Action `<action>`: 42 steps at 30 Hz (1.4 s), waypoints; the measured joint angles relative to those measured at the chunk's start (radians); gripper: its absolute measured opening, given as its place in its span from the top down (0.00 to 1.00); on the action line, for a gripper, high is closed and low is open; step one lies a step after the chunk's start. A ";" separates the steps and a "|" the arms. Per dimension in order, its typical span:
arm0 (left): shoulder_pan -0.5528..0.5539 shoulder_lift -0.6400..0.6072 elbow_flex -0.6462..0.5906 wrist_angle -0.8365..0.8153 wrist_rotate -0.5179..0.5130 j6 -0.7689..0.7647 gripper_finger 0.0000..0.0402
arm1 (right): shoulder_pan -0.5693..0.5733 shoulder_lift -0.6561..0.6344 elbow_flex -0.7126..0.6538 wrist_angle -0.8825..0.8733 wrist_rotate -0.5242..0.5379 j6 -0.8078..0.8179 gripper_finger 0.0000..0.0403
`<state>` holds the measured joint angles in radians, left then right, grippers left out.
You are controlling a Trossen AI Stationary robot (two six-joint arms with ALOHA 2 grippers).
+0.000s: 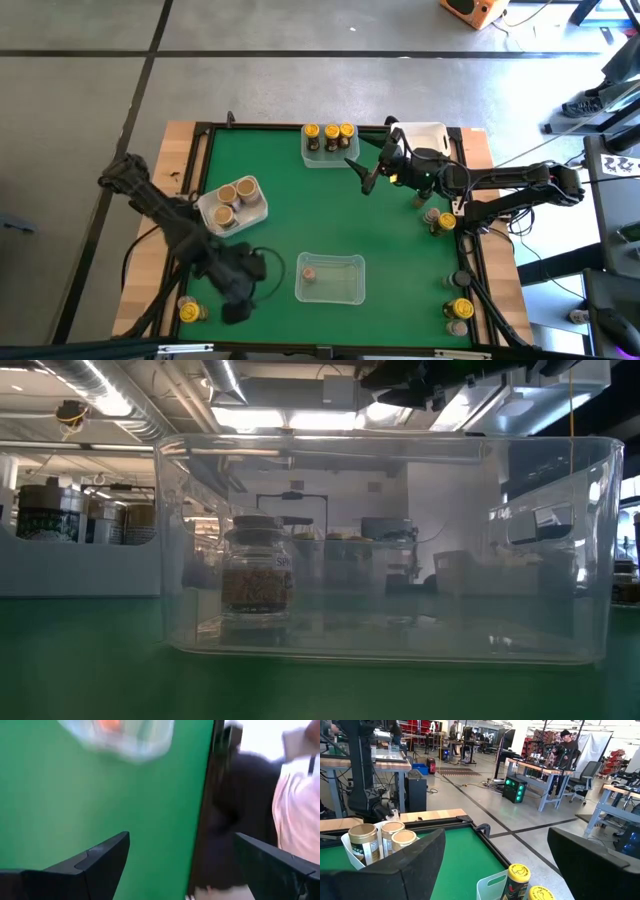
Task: Sort spices by type
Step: Put the yellow spice bottle into the top transparent bin
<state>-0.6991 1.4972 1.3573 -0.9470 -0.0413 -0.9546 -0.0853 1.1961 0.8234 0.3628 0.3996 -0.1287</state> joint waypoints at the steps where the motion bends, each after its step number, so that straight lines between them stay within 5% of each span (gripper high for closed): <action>1: -0.031 0.005 0.001 -0.018 0.010 -0.041 0.14 | 0.000 0.000 0.000 0.000 0.000 0.000 0.13; 11: -0.256 0.074 -0.006 -0.103 0.016 -0.279 0.14 | 0.000 0.000 0.000 0.001 0.000 0.004 0.13; 24: -0.384 0.135 -0.009 -0.249 0.131 -0.406 0.14 | 0.000 0.000 0.000 0.016 0.000 -0.002 0.13; 42: -0.453 0.136 -0.179 -0.115 0.146 -0.485 0.14 | 0.000 0.000 0.000 0.010 0.000 0.000 0.13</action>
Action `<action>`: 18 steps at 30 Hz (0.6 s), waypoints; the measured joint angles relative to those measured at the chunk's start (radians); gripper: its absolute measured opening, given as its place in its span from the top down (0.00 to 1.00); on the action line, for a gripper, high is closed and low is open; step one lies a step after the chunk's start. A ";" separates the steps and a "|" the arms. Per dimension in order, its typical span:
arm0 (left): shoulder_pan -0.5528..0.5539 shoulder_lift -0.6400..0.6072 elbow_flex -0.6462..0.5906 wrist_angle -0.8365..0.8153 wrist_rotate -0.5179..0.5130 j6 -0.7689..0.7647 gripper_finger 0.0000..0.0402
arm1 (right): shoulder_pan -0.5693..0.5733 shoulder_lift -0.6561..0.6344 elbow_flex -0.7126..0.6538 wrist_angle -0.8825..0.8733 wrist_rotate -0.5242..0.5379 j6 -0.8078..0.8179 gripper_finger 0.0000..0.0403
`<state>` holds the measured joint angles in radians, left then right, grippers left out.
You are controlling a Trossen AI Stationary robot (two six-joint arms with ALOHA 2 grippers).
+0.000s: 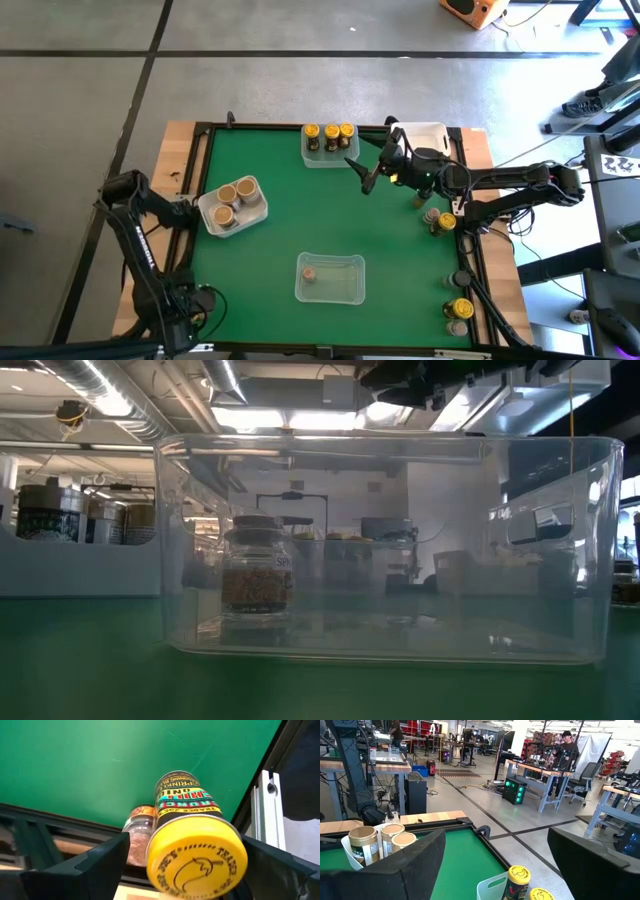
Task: Sort spices by type
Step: Put the yellow spice bottle into the top transparent bin
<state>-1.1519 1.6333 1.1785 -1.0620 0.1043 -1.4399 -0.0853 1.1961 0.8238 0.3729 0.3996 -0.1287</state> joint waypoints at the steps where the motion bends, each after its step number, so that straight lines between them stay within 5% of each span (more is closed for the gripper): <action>1: 0.000 0.000 -0.008 0.011 0.000 0.000 0.14 | 0.000 0.000 0.000 0.000 0.000 0.000 0.13; 6: 0.005 0.000 -0.011 0.011 -0.007 0.001 0.21 | 0.000 0.000 0.000 0.000 0.000 0.000 0.13; 13: 0.021 0.000 -0.011 0.005 -0.005 -0.005 0.45 | 0.000 0.000 0.000 -0.001 0.000 0.000 0.13; 18: 0.094 -0.002 0.012 -0.009 -0.001 0.023 0.45 | 0.000 0.000 0.000 -0.012 0.000 0.000 0.13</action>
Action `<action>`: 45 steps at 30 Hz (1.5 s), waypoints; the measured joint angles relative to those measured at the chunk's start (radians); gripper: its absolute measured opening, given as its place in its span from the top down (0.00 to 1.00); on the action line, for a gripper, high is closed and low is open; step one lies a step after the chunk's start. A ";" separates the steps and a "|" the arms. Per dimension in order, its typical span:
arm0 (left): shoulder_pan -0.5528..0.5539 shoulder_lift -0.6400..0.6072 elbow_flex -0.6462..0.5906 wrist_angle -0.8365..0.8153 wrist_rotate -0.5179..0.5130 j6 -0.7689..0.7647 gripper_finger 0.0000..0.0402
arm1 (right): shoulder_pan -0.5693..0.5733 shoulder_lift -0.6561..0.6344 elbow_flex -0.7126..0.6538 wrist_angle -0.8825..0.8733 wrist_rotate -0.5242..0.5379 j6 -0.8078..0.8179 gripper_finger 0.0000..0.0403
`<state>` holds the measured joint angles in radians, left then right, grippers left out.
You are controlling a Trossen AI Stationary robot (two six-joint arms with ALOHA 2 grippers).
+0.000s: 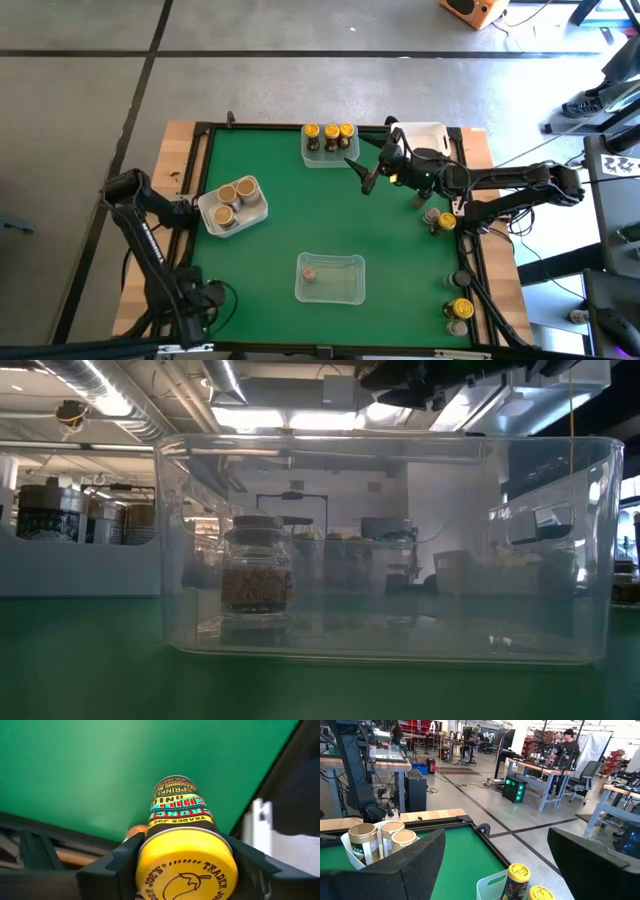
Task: Sort spices by type
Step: Put the yellow spice bottle into the top transparent bin
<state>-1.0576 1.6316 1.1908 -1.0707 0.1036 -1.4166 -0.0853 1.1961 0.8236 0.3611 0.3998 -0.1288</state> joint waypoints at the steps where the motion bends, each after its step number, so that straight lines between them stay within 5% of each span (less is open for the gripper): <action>1: 0.019 -0.002 0.012 -0.003 0.000 0.017 0.45 | 0.000 0.000 0.000 -0.001 0.000 0.000 0.13; 8: 0.193 -0.007 0.178 -0.188 -0.045 0.259 0.45 | 0.000 0.000 0.000 0.000 0.000 0.000 0.13; 19: 0.572 -0.009 0.468 -0.387 -0.412 0.772 0.45 | 0.000 0.000 0.000 -0.008 0.000 0.000 0.13; 28: 0.898 -0.004 0.483 -0.260 -0.538 1.159 0.43 | 0.000 0.000 0.000 -0.024 0.000 0.005 0.13; 45: 1.371 0.167 0.483 0.049 -0.528 1.586 0.42 | 0.000 0.000 0.000 -0.049 0.001 -0.007 0.13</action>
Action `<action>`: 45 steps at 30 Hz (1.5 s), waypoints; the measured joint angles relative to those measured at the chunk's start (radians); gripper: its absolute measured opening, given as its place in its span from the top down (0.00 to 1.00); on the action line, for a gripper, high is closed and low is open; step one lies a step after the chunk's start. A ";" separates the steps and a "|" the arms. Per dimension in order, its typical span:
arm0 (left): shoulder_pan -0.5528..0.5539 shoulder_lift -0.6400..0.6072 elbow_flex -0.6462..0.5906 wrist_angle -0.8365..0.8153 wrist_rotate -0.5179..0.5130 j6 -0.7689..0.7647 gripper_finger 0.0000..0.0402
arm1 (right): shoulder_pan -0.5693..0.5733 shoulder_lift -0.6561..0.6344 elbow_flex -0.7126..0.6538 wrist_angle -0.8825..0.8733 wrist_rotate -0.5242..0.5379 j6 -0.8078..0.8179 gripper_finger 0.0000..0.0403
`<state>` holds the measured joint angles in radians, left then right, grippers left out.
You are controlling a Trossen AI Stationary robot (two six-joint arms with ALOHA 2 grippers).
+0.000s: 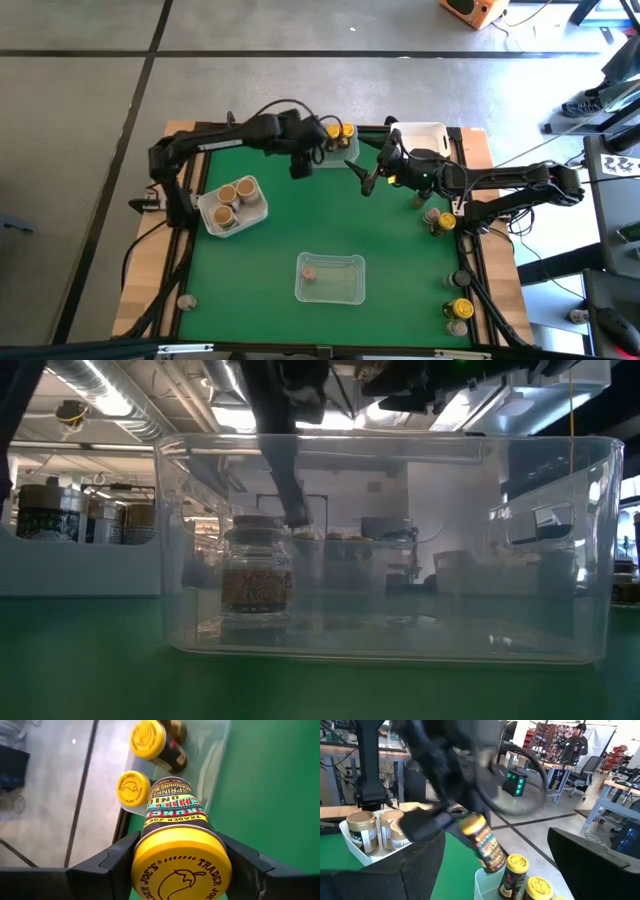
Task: Sort spices by type
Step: Put the yellow spice bottle into the top transparent bin, then put the brown spice bottle into the bottom transparent bin
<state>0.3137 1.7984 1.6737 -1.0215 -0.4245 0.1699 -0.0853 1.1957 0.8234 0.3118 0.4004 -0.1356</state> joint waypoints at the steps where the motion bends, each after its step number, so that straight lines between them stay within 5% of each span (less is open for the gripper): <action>1: 0.014 0.017 0.000 0.003 0.014 0.014 0.42 | 0.000 0.000 0.000 -0.002 0.000 -0.001 0.13; 32: 0.106 0.224 -0.001 0.076 0.104 0.062 0.41 | 0.000 0.000 0.000 -0.002 0.011 -0.005 0.13; 45: 0.101 0.186 0.033 0.027 0.078 0.020 0.18 | 0.000 0.000 0.000 -0.002 0.011 -0.004 0.13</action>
<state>0.4150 1.9843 1.7071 -0.9948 -0.3467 0.1901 -0.0856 1.1961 0.8234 0.3096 0.4111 -0.1398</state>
